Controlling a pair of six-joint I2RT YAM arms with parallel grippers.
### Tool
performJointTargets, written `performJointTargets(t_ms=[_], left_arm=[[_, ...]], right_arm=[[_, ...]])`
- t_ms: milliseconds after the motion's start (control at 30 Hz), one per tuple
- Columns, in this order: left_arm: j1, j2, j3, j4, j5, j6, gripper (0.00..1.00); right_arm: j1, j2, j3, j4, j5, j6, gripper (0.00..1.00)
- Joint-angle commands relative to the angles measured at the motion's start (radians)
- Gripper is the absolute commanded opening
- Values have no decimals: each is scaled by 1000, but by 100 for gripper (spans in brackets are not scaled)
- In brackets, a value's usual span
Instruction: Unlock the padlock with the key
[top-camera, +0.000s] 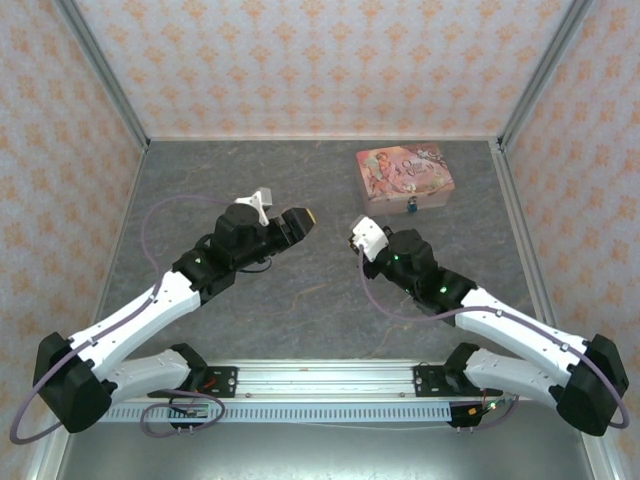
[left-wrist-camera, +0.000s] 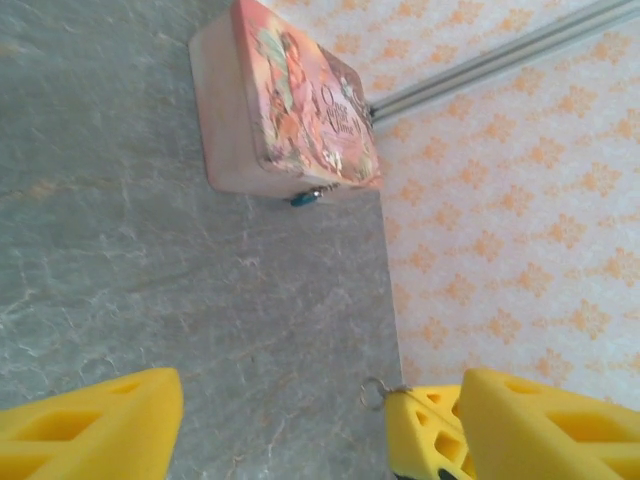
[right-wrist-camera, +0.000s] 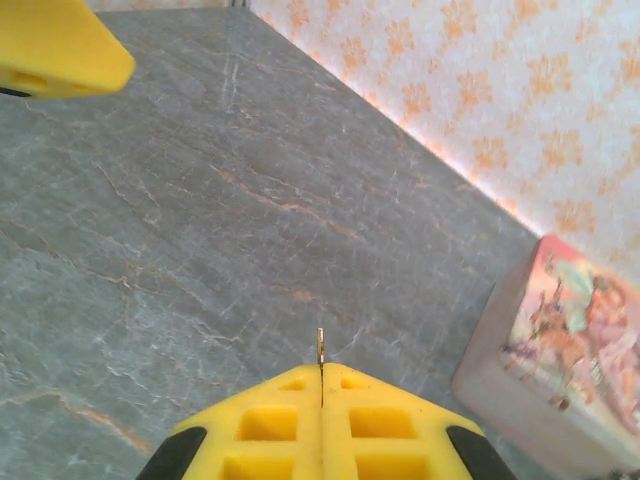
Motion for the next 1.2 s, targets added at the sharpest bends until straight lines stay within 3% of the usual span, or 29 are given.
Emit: performJointTargets(t_ms=[0, 400, 1167], left_arm=[[-37, 25, 54, 2, 20, -35, 67], [-111, 174, 116, 51, 17, -122, 47], [-156, 297, 150, 106, -11, -183, 31]], right_arm=[[6, 19, 13, 55, -23, -129, 0], [23, 41, 17, 60, -16, -156, 0], [32, 49, 19, 50, -26, -153, 0]])
